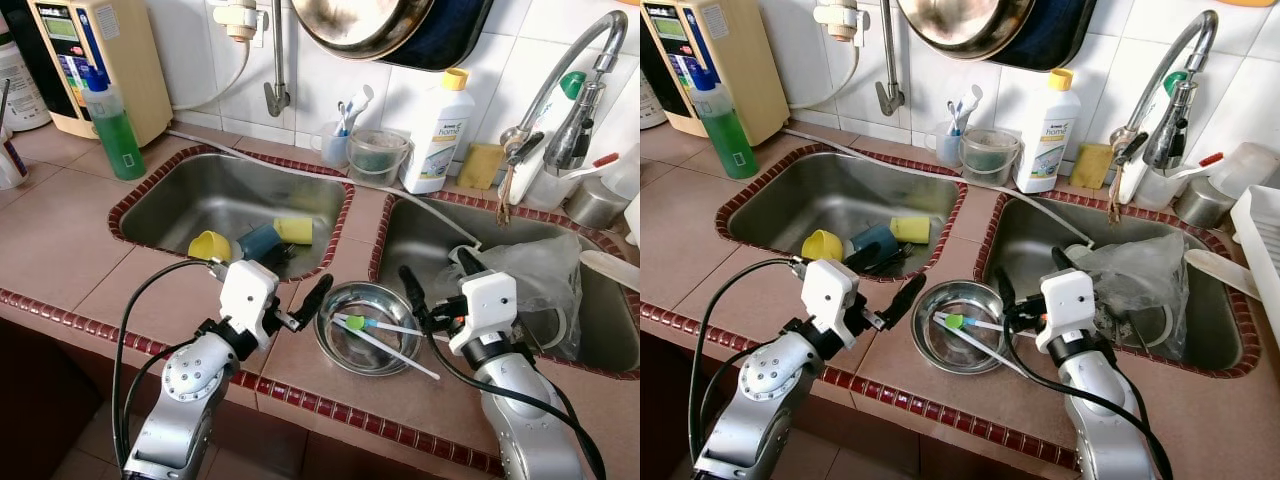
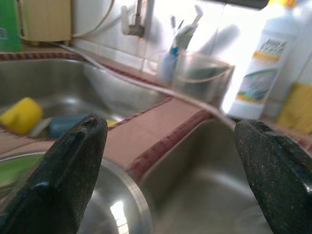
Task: Kitchen organization
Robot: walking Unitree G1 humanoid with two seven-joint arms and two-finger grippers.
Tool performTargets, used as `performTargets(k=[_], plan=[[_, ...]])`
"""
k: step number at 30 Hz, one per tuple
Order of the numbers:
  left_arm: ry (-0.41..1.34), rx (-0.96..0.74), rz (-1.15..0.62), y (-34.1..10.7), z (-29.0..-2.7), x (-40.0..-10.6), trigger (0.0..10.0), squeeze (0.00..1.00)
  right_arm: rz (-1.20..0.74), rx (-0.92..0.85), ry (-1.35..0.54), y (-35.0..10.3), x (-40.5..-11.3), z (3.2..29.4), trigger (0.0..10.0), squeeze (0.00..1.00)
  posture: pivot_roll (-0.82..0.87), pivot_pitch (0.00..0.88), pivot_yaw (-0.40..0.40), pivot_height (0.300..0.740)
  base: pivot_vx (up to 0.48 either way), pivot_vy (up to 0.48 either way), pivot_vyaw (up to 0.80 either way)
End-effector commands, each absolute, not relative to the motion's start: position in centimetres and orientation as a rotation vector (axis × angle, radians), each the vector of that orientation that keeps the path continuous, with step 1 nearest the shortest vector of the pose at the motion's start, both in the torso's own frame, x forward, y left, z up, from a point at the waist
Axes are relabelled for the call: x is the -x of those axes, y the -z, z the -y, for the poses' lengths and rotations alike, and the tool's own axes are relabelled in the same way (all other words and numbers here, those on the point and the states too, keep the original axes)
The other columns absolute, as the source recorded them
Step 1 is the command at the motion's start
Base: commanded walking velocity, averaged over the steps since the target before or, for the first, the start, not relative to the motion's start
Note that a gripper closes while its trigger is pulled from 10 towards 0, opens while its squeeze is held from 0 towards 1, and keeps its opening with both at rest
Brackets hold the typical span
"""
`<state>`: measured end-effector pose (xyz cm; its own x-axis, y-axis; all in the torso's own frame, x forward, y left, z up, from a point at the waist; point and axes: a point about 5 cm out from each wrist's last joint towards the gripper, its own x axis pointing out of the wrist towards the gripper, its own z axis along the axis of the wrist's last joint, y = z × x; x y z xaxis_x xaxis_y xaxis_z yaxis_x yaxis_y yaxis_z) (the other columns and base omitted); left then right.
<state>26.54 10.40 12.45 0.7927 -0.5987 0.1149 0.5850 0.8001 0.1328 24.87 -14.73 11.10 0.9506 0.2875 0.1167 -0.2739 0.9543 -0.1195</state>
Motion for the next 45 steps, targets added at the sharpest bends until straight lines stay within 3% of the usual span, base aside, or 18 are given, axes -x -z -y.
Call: performTargets(k=[1, 17, 30, 34, 45], plan=[[0.649, -0.101, 0.167, -12.8, -10.3, -26.2, 10.0, 0.00, 0.171, 0.090, -0.296, -11.9, -24.5, 14.5, 10.0, 0.00, 0.00, 0.000, -0.051, 0.740, 0.000, 0.000, 0.00], [0.676, -0.090, 0.192, -13.4, -10.3, -26.5, 10.0, 0.00, 0.275, 0.037, -0.150, -14.2, -23.8, 15.9, 10.0, 0.00, -0.03, 0.000, -0.020, 0.740, 0.000, 0.000, 0.00], [0.675, -0.087, 0.192, -13.3, -10.1, -26.4, 10.0, 0.00, 0.257, 0.035, -0.166, -13.8, -23.7, 15.5, 10.0, 0.00, -0.02, 0.000, -0.029, 0.740, 0.000, -0.446, 0.00], [0.651, -0.068, 0.186, -13.4, -10.2, -26.6, 10.0, 0.00, 0.255, 0.036, -0.171, -13.8, -23.7, 15.5, 10.0, 0.00, -0.02, 0.000, -0.029, 0.740, 0.000, 0.000, 0.00], [0.689, -0.258, 0.204, -13.9, -11.7, -27.8, 10.0, 0.00, 0.208, 0.033, -0.183, -12.8, -22.4, 15.3, 10.0, 0.00, -0.04, 0.000, -0.007, 0.740, 0.000, 0.000, 0.00]])
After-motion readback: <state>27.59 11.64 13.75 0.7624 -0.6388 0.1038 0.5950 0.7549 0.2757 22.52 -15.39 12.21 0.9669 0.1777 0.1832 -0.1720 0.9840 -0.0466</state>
